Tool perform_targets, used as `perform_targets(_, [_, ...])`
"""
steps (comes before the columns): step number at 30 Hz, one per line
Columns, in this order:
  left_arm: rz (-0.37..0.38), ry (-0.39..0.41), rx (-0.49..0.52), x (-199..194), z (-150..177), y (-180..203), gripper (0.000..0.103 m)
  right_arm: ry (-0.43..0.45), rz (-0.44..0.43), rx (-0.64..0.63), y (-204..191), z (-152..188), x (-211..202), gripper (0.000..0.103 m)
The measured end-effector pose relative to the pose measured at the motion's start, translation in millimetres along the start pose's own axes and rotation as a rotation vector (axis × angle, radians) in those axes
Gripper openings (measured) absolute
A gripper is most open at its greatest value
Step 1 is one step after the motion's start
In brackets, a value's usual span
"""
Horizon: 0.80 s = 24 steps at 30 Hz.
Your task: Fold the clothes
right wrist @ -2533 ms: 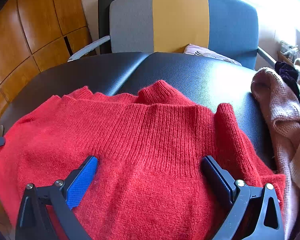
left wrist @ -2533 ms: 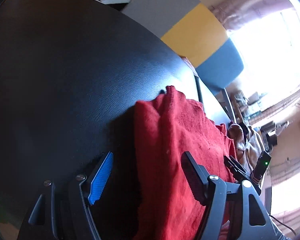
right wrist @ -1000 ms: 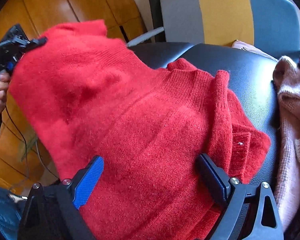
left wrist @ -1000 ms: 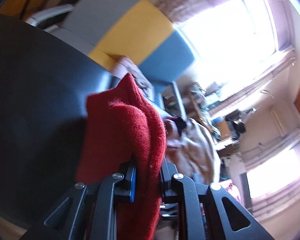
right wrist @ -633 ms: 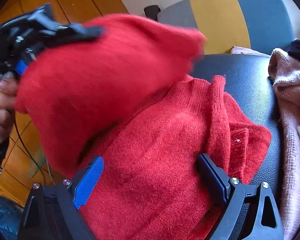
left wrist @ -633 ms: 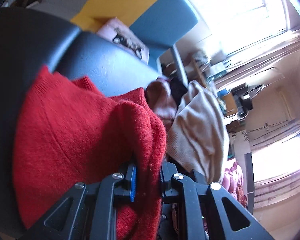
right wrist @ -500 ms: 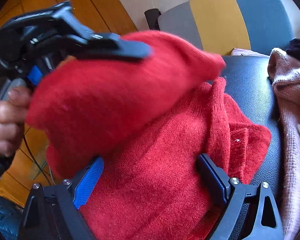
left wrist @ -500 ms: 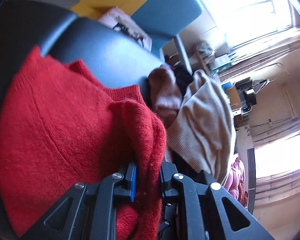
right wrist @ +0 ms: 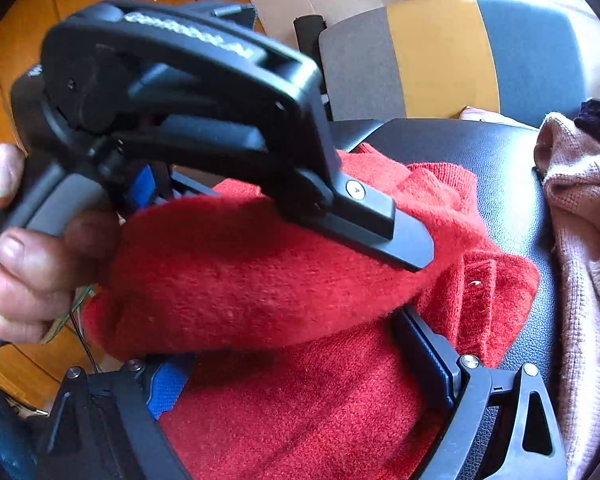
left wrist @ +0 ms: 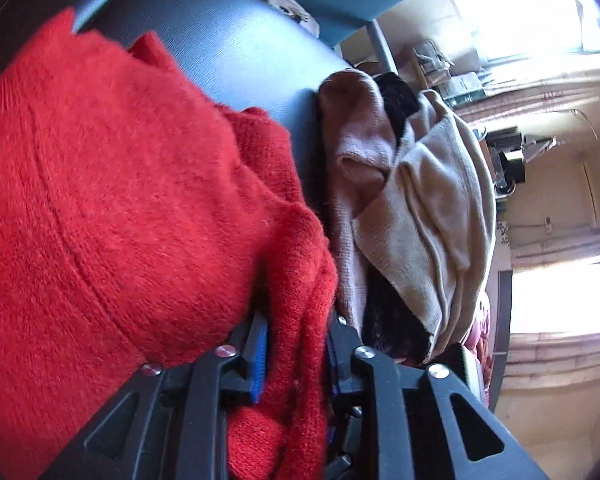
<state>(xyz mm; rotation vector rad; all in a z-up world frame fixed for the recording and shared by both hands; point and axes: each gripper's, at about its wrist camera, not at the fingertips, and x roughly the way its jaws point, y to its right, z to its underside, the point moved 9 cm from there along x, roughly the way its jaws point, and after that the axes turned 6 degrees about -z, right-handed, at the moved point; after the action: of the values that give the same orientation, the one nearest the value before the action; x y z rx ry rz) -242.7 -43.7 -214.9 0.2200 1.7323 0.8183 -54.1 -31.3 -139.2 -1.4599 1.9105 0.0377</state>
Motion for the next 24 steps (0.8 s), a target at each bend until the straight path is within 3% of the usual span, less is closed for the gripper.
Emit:
perform_targets(4, [0.128, 0.038, 0.039, -22.9, 5.9, 33.6, 0.038, -0.003, 0.009, -0.014, -3.0, 0.1, 1.7, 0.099])
perform_targets(6, [0.204, 0.074, 0.064, -68.3, 28.5, 29.8, 0.039, -0.007, 0.017, -0.018, -4.1, 0.1, 2.2, 0.099])
perform_targets(8, [0.232, 0.156, 0.071, -120.4, 53.9, 8.4, 0.040, -0.015, 0.032, -0.026, -5.1, 0.1, 3.1, 0.099])
perform_targets(11, [0.179, 0.301, 0.012, -165.3, 55.2, -38.0, 0.040, -0.050, 0.067, -0.051, -9.2, 3.0, -3.9, 0.100])
perform_targets(17, [-0.121, 0.457, -0.088, -196.0, 89.1, -159.9, 0.037, -0.026, 0.042, -0.031, -25.9, 7.2, -52.7, 0.103])
perform_targets(19, [-0.155, 0.489, -0.076, -191.4, 99.2, -166.0, 0.036, 0.000, 0.019, -0.003, -28.8, 3.5, -75.8, 0.103])
perform_targets(21, [-0.161, 0.500, -0.052, -183.8, 109.7, -164.2, 0.036, 0.058, -0.021, 0.008, -38.7, -24.1, -88.4, 0.103])
perform_targets(24, [-0.175, 0.525, 0.003, -179.1, 125.8, -156.0, 0.035, 0.131, -0.166, 0.049, -59.0, -52.1, -105.5, 0.103])
